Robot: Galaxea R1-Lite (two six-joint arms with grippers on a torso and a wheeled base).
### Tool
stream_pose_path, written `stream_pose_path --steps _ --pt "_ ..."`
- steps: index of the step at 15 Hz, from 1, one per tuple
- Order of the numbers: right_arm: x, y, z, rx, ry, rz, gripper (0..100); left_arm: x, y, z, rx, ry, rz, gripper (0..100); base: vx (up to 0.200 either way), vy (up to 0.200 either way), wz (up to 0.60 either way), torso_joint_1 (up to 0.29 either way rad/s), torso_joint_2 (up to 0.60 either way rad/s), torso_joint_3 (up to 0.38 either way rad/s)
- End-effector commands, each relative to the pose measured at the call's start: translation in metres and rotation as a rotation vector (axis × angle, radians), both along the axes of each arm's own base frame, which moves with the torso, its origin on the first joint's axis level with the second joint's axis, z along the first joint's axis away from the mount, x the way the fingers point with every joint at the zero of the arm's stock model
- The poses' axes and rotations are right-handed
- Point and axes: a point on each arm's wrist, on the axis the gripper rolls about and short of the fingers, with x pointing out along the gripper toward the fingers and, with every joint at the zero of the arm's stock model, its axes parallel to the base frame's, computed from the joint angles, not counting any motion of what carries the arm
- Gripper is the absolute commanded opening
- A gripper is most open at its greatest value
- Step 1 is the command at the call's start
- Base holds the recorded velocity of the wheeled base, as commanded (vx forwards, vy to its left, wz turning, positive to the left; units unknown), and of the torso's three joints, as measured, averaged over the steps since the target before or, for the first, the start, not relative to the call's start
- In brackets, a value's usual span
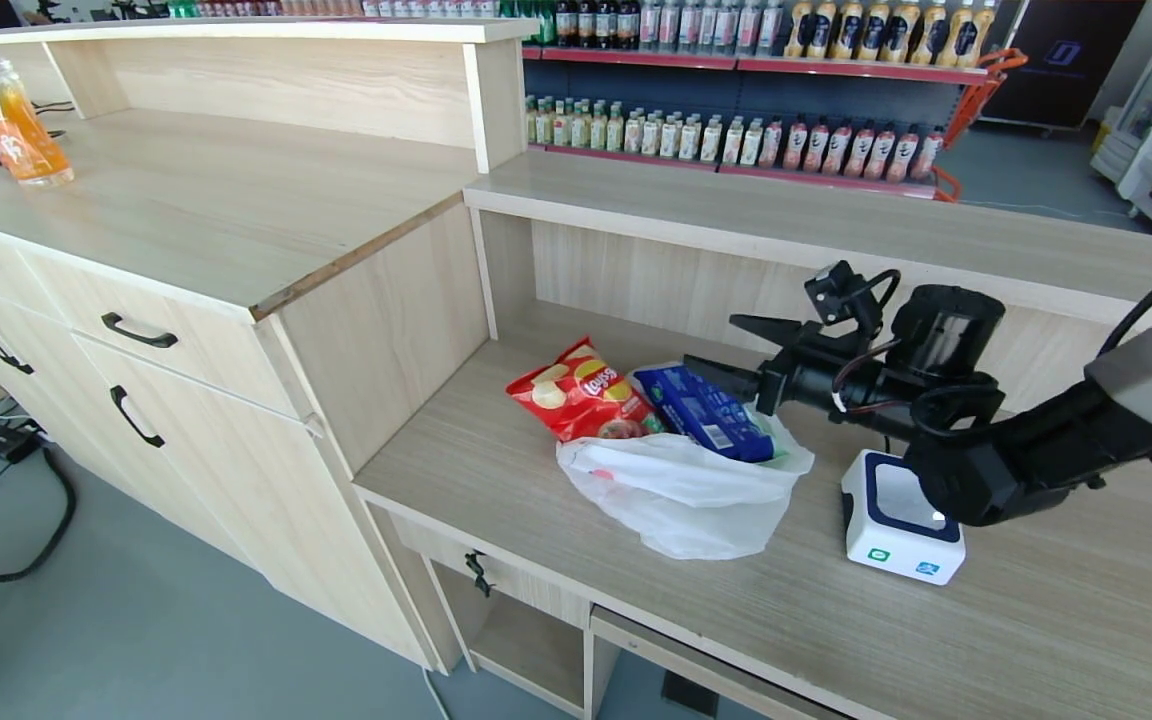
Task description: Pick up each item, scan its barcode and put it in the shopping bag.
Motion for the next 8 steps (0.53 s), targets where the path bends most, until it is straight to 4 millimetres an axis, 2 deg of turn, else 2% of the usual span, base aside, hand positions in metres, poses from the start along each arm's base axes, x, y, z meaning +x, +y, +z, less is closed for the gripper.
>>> stream_pose_path --steps 1,3,7,8 --pt "-0.027 -0.010 0.070 0.026 -0.069 -0.015 100 0.000 0.000 0.000 0.000 0.001 -0.001 0 0.000 0.000 0.00 0.000 0.00 0.000" --pt "-0.035 -0.024 0.091 0.020 -0.056 -0.078 100 0.000 0.000 0.000 0.000 0.001 -0.001 0 0.000 0.000 0.00 0.000 0.00 0.000" --pt "-0.051 -0.043 0.118 0.038 0.053 -0.438 100 0.000 0.000 0.000 0.000 -0.001 -0.001 0 0.000 0.000 0.00 0.000 0.00 0.000" --pt "-0.057 -0.048 0.130 0.045 0.097 -0.582 100 0.000 0.000 0.000 0.000 -0.001 -0.001 0 0.000 0.000 0.00 0.000 0.00 0.000"
